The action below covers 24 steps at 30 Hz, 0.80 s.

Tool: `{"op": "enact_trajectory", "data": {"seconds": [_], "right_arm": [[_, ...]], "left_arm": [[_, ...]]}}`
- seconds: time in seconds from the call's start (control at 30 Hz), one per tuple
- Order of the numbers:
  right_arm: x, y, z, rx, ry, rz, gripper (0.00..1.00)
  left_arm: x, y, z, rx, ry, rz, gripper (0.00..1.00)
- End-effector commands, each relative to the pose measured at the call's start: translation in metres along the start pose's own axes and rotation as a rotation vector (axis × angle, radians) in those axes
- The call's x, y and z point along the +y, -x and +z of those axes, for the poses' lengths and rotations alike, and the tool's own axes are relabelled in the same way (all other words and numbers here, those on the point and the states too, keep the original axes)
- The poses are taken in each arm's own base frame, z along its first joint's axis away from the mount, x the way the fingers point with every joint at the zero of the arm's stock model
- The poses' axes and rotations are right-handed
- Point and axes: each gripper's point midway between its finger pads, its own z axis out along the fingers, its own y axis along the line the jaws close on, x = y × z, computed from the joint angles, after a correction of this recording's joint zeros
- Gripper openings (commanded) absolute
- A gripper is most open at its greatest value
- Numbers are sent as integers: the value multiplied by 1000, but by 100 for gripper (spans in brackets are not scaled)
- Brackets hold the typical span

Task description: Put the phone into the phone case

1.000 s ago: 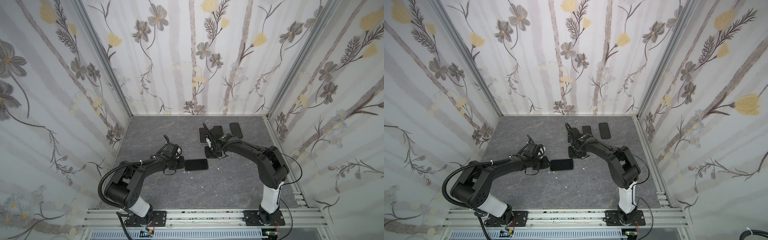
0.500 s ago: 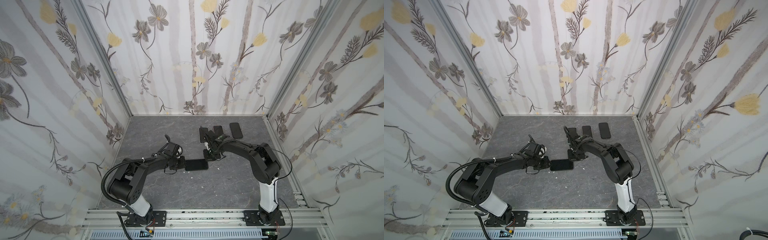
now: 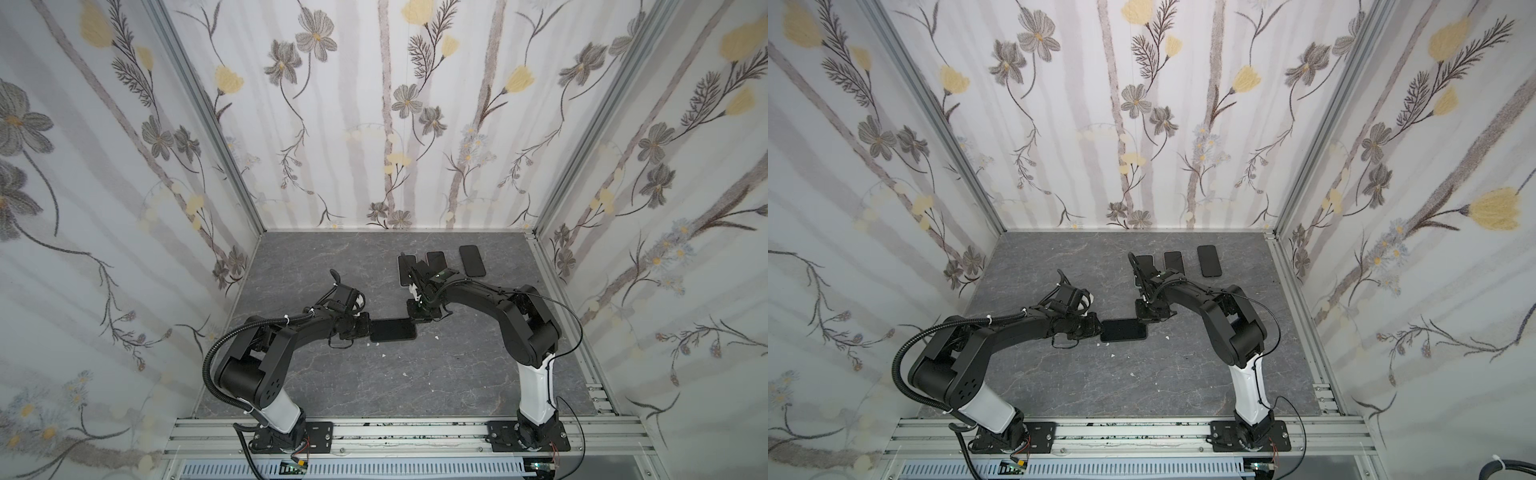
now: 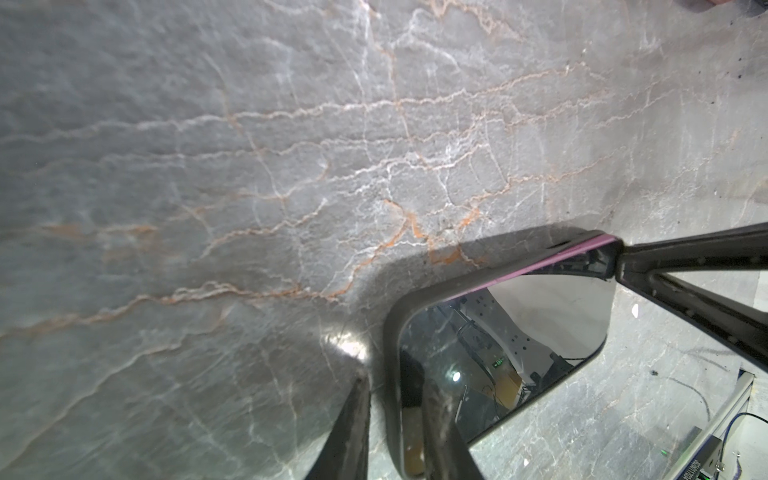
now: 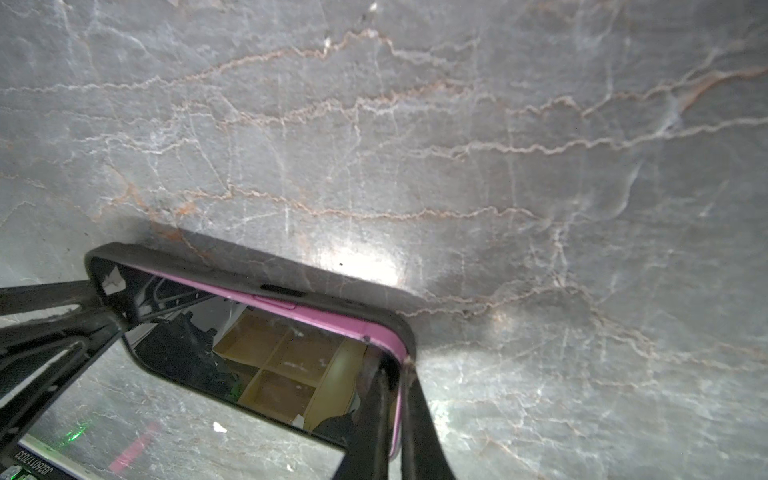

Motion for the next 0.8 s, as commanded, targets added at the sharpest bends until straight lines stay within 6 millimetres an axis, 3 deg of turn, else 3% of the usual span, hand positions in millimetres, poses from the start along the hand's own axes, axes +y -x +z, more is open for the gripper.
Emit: {"op": "enact_trajectory", "data": {"seconds": [0.0,0.47,0.6,0.77], "right_arm": [[-32,-17,25,57,-145,0,8],[-41,-20,34,67,-205,-12,11],[-27,-5,10,-4,-187,-24,13],[-2,18,-29,-89,-129,-55,24]], "left_arm": [[8,-6,2,19,33,-2,24],[10,-7,3,21,39,-1,23],[12,-5,1,12,52,1,23],[7,-3,-2,2,37,2,23]]}}
